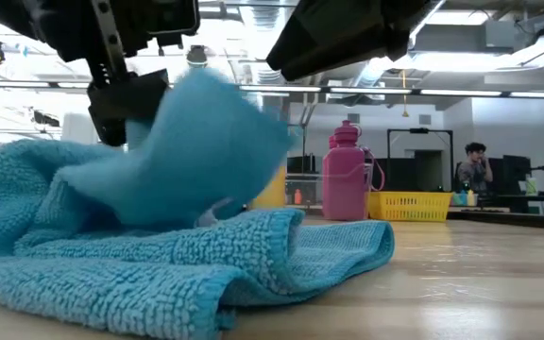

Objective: Pick & Place Sports Items
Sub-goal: Fold the blue towel

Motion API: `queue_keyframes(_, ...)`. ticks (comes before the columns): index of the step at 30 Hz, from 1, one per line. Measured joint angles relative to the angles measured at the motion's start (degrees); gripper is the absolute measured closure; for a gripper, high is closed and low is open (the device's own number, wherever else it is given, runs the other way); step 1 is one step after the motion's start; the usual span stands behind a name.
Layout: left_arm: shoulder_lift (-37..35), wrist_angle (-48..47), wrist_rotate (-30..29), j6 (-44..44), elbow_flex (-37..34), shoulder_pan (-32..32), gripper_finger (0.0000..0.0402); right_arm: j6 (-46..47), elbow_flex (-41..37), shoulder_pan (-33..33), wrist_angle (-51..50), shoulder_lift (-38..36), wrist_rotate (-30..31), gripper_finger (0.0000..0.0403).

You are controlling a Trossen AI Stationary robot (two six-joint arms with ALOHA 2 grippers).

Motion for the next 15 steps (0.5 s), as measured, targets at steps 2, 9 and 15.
queue_keyframes(2,0.0,0.0,0.5,1.7,0.0,-0.2,0.0133,0.0,0.0,0.3,0.0,0.0,2.6,0.0283)
queue_keyframes(9,0.0,0.0,-1.5,8.8,0.0,-0.5,0.0146,-0.1,0.0,2.3,-1.3,0.0,14.2,0.0283)
queue_keyframes(15,-0.2,0.3,-2.4,13.0,0.0,-0.5,0.0147,-0.2,0.0,4.6,-2.7,0.0,21.6,0.0283)
